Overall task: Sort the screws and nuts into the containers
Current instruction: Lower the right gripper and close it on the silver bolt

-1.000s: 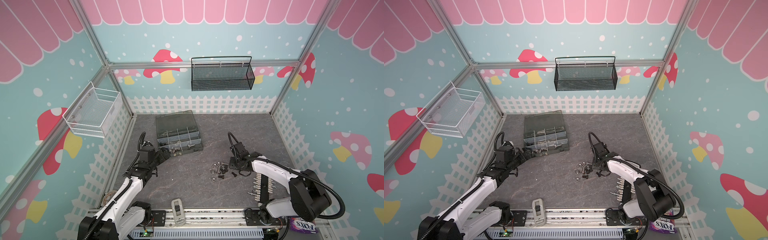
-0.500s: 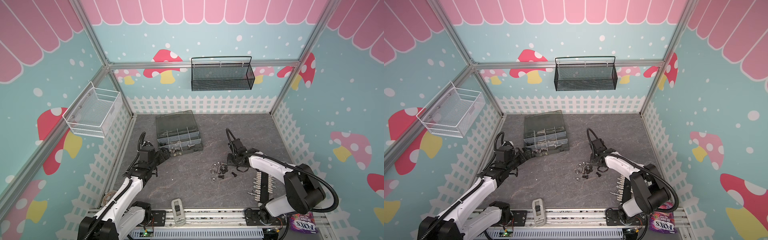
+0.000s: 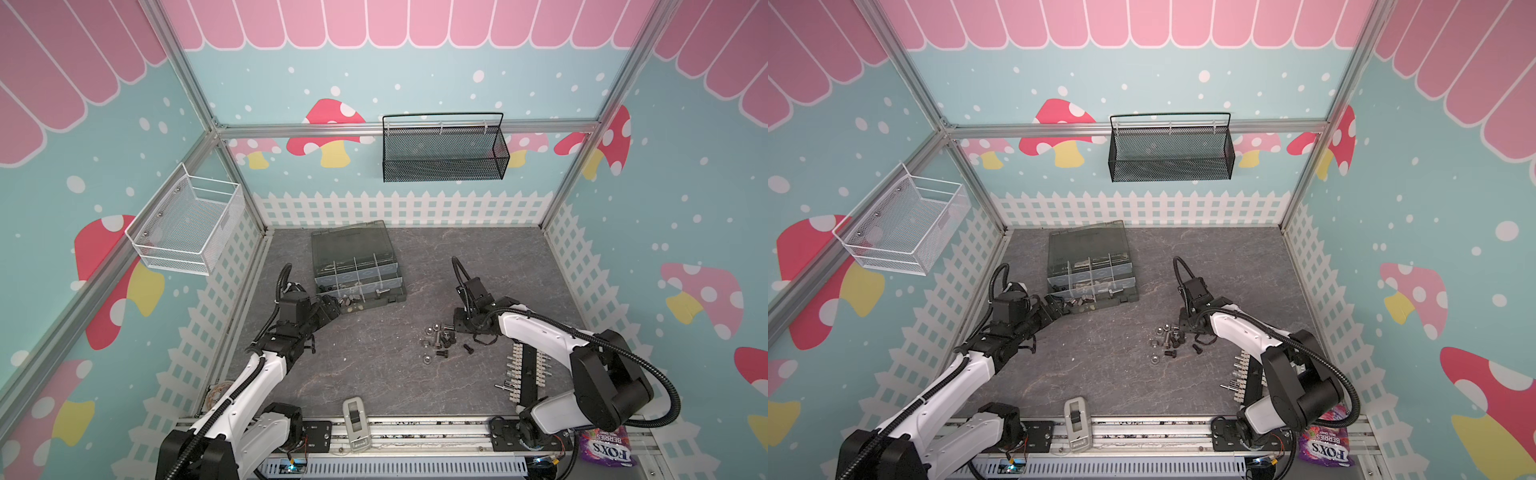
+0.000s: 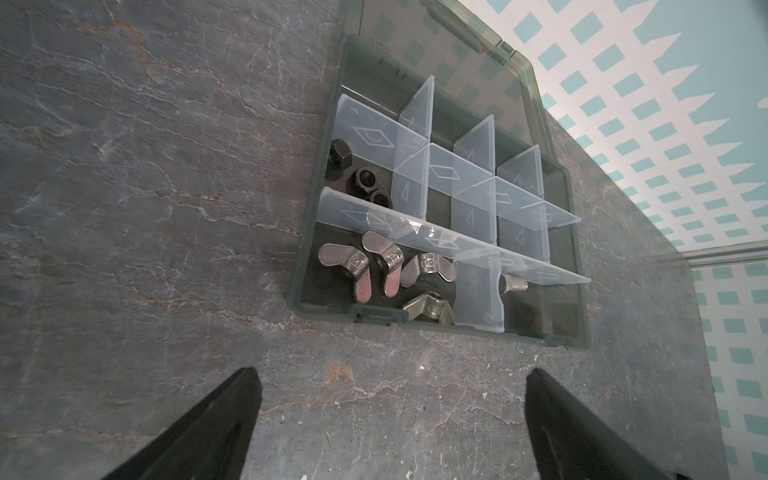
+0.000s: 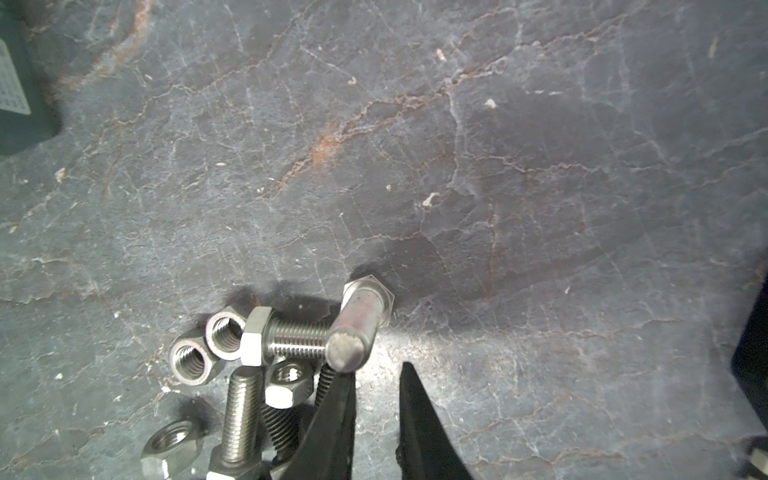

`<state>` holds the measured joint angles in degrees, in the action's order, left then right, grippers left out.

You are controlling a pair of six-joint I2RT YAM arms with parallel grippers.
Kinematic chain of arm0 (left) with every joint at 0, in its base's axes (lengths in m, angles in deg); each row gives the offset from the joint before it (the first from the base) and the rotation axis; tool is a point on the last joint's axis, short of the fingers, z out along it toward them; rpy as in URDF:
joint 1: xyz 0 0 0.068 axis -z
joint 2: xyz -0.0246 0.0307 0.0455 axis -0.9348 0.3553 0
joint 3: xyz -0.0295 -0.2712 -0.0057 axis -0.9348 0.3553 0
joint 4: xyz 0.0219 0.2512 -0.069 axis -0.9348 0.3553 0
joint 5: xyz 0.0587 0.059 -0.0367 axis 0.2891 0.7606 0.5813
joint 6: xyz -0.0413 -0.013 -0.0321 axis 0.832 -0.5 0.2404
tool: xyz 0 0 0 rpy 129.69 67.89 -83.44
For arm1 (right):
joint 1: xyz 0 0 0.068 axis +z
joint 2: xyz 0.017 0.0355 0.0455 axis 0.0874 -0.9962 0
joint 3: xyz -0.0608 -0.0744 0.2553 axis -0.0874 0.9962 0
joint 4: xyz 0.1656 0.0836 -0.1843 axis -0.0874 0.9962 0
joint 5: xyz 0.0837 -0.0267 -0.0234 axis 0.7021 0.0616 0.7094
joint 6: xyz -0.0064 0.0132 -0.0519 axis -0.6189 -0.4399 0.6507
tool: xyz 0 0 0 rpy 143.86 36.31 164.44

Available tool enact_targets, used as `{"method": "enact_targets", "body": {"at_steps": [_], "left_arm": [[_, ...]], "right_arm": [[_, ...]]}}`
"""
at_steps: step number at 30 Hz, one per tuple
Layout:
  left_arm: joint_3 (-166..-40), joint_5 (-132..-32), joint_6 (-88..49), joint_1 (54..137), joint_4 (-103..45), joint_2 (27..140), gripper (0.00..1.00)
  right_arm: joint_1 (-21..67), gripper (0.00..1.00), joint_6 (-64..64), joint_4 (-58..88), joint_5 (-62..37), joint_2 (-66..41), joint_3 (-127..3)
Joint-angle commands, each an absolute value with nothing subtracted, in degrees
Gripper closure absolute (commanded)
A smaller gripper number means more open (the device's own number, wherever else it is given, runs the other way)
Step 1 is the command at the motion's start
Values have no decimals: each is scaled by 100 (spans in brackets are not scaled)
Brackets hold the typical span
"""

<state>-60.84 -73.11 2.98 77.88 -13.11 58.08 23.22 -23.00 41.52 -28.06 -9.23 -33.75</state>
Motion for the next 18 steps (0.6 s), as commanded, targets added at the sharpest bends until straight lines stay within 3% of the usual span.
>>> {"method": "enact_targets", "body": {"at_steps": [1,18], "left_arm": [[-6244,-7326,388,7754,-1338,5818,0],[-6227,-7329,348,7741,-1330,5819,0]], "right_arm": [[2362,76,-2318,4000,-2837,-1020,-3374],[2328,75,-2313,3710,-3068,-1610,-3683]]}}
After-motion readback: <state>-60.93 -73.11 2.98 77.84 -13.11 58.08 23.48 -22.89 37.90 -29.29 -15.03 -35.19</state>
